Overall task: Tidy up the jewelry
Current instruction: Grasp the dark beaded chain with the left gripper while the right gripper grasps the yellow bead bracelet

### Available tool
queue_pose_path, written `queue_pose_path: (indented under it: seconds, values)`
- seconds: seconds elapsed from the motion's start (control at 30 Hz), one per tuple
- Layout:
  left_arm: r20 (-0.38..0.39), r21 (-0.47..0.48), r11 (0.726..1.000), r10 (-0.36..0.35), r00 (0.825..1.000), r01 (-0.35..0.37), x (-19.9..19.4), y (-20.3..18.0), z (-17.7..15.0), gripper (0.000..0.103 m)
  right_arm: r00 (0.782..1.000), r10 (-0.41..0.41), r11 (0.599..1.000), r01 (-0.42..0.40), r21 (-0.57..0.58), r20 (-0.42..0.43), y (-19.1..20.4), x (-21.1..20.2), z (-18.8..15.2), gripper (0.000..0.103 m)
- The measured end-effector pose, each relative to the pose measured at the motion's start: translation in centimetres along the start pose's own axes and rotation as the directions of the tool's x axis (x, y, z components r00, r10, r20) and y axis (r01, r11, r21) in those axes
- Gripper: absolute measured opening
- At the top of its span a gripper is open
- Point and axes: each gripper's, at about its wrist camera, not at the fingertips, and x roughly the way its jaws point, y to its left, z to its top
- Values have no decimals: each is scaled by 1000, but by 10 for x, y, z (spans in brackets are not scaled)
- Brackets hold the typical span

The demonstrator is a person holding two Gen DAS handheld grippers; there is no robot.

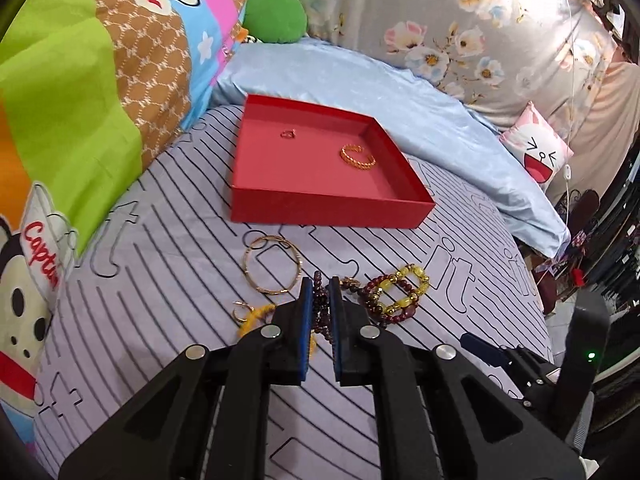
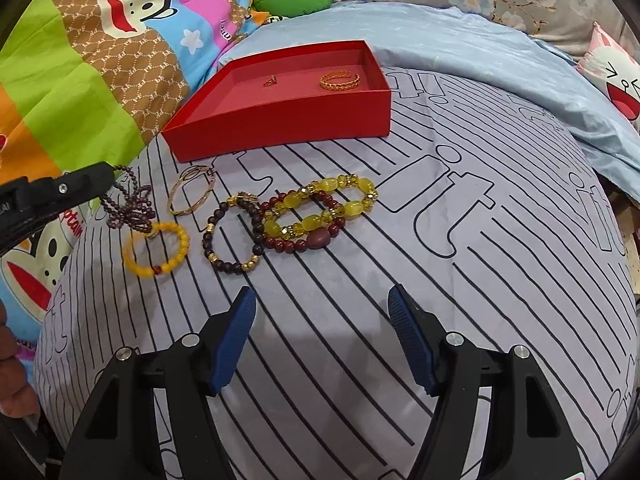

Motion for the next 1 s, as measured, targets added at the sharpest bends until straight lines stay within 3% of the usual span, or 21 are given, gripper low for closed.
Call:
queue_pose_path:
  seconds: [0.13,0.33,0.5,0.53,0.57,0.63,0.9,1.0]
  values:
    - [6,-21,1000,1,1000,-1,-11,11,-3,1,1000,14,1000,-14,-18,-3,9,0,-1,67]
    - [-3,-31,999,30,1000,-30,-16,21,-10,1,999,43,998,-44,-53,-11,27,1,-4,67]
    - [-55,-32,997,63,996,-65,-7,29,-22,3,998,54,996,-55,-72,-14,35,1,-6,67]
    - [-64,-37,997,66,996,-69,-4,31,-25,10,998,55,996,-56,-70,-15,35,1,-6,67]
    - [-78,-46,996,76,994,-80,1,34,-28,27,998,55,996,-56,-68,-16,34,1,-6,67]
    - [-94,-67,993,88,992,-95,9,40,-34,44,998,54,996,-55,-66,-17,33,1,-6,67]
    - [-112,-64,991,112,987,-120,40,40,-39,43,998,51,996,-52,-68,-23,33,2,-6,67]
    - [-120,-55,992,109,987,-116,47,40,-39,24,998,51,996,-53,-69,-27,33,4,-6,67]
